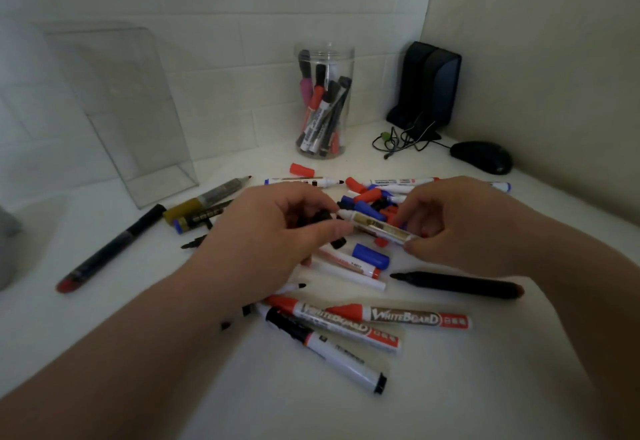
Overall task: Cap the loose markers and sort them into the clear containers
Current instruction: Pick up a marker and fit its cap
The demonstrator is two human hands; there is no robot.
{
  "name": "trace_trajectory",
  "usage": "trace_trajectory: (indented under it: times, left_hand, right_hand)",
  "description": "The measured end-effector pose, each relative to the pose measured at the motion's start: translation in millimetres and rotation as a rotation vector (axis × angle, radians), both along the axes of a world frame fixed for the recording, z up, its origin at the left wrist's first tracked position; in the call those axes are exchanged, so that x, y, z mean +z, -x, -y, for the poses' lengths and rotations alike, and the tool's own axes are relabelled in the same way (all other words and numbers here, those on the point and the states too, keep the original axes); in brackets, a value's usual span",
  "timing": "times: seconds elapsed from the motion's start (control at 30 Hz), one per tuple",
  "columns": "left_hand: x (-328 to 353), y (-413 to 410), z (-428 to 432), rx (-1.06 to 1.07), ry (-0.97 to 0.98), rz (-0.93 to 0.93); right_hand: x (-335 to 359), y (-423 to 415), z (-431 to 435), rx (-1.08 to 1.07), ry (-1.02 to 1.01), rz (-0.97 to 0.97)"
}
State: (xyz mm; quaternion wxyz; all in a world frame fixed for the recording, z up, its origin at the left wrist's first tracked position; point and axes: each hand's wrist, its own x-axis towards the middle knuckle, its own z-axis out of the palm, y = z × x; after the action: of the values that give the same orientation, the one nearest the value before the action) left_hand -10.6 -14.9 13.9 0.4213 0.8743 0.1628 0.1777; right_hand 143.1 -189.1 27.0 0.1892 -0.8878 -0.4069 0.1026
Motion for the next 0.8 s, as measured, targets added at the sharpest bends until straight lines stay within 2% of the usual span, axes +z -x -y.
trace_trajectory:
  times: [0.07, 0.17, 0.2, 0.27, 0.37, 0.43, 0.5, 0.6, 0.7, 0.73, 0.8]
  left_hand:
    - [-0.5, -1.0, -4.6, 0.009, -0.068, 0.015]
    - [-5.0, -3.9, -13.0, 0.034, -0.04, 0.031]
    - [-5.5, -4.9, -14.1, 0.045, 0.062, 0.044]
    - [-3.1, -6.6, -14.2, 0.057, 0.43, 0.081]
    - [-0.1, -8.7, -16.4, 0.01, 0.915, 0.169]
    - [2.3, -8.0, -16.4, -0.017, 1.08, 0.189]
    - [3.0, -5.3, -16.1, -0.033, 1.157, 0.167]
    - [7.0, -2.9, -13.4, -0.041, 1.16, 0.116]
    - [11.9, -8.6, -11.5, 0.07, 1.03, 0.095]
    - [12.0, -9.3, -13.8, 0.127, 0.931, 0.108]
    - [12.9, -6.8, -20.4, 0.226, 0.598, 0.128]
  right_hand:
    - [3.1, -0.6, 5.2, -0.03, -0.113, -0.107]
    - [4.4, -1.6, 8.9, -0.092, -0.339, -0.535]
    - [3.6, -3.2, 9.1, -0.111, -0.394, -0.664]
    - [1.2, -7.8, 9.7, -0.13, -0.45, -0.841]
    - [-2.5, -13.6, 11.3, -0.082, -0.456, -0.927]
    - [-4.7, -17.1, 12.8, -0.042, -0.448, -0.938]
    - [-5.3, -17.5, 13.7, -0.018, -0.437, -0.926]
    - [-6.8, -17.4, 12.8, -0.034, -0.45, -0.886]
    - [-9.0, -20.7, 11.7, -0.157, -0.485, -0.796]
    - [-8.4, -20.6, 11.5, -0.196, -0.491, -0.747]
    - [-6.0, -19.7, 10.6, -0.232, -0.444, -0.59]
